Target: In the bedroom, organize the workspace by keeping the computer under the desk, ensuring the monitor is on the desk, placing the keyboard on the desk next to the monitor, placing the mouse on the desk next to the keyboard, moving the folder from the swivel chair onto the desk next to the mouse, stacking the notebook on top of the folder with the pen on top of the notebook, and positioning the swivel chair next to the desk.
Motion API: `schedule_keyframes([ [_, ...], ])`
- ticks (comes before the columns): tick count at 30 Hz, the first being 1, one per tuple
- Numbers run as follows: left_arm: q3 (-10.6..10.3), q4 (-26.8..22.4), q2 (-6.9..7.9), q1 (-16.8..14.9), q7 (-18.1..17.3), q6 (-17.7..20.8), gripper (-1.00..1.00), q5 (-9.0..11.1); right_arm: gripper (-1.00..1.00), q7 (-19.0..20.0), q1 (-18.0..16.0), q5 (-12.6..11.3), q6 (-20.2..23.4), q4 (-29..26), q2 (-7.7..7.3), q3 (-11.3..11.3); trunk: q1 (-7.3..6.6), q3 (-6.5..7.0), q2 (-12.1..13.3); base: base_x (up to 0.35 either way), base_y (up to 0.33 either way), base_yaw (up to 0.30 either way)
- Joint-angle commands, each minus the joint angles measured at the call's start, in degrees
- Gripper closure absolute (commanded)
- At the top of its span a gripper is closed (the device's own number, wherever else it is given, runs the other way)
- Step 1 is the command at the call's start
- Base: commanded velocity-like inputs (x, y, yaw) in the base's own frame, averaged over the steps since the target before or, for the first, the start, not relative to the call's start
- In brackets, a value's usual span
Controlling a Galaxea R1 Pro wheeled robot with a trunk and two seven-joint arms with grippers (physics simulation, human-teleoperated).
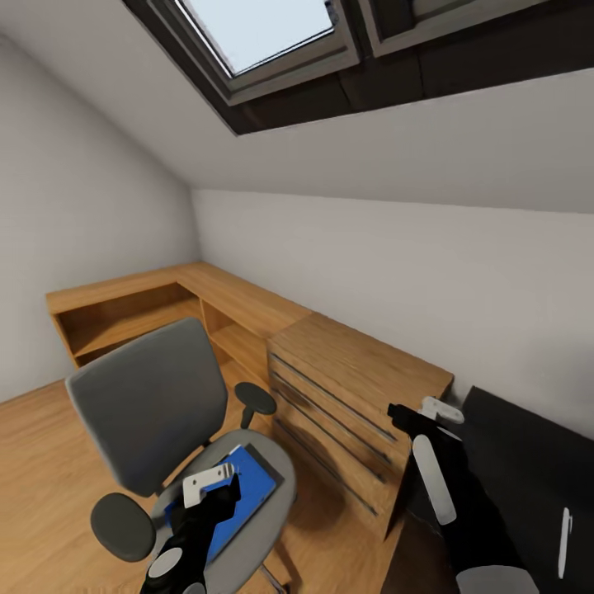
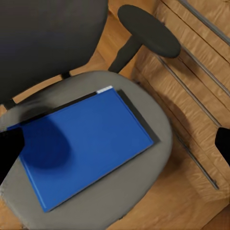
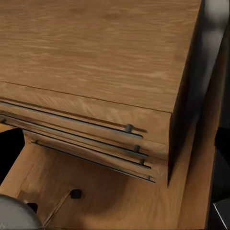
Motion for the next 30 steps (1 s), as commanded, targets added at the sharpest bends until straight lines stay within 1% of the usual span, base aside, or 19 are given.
schedule_keyframes([
  [1, -0.1, -0.1, 0.05, -0.1, 0.4, 0.2, -1.00, 0.2, -1.00, -0.4, 0.0, -0.6, 0.1, -0.1, 0.03, 0.1, 0.01, -0.07, -0.1, 0.000, 0.000, 0.278],
  [5, 0.0, -0.1, 0.06, -0.1, 0.4, 0.2, -1.00, 0.3, -1.00, -0.4, 0.0, -0.6, 0.1, -0.1, 0.03, 0.9, 0.01, -0.07, -0.1, 0.000, 0.000, 0.278],
  [12, 1.0, -0.1, 0.05, -0.1, 0.4, 0.2, -1.00, 0.3, -1.00, -0.4, 0.0, -0.6, 0.1, 0.0, 0.03, 2.3, 0.01, -0.07, -0.1, 0.000, 0.000, 0.278],
  [17, 1.7, -0.1, 0.01, -0.1, 0.4, 0.2, -1.00, 0.3, -1.00, -0.5, 0.3, -0.5, 0.0, 0.1, 0.03, 4.3, 0.01, -0.07, -0.1, 0.000, 0.000, 0.278],
  [30, 1.9, 0.0, -0.03, -0.1, 0.4, 0.3, -1.00, 0.4, -1.00, -0.4, 0.5, -0.5, 0.0, 0.1, 0.03, 4.9, 0.01, -0.07, -0.1, 0.000, 0.000, 0.278],
])
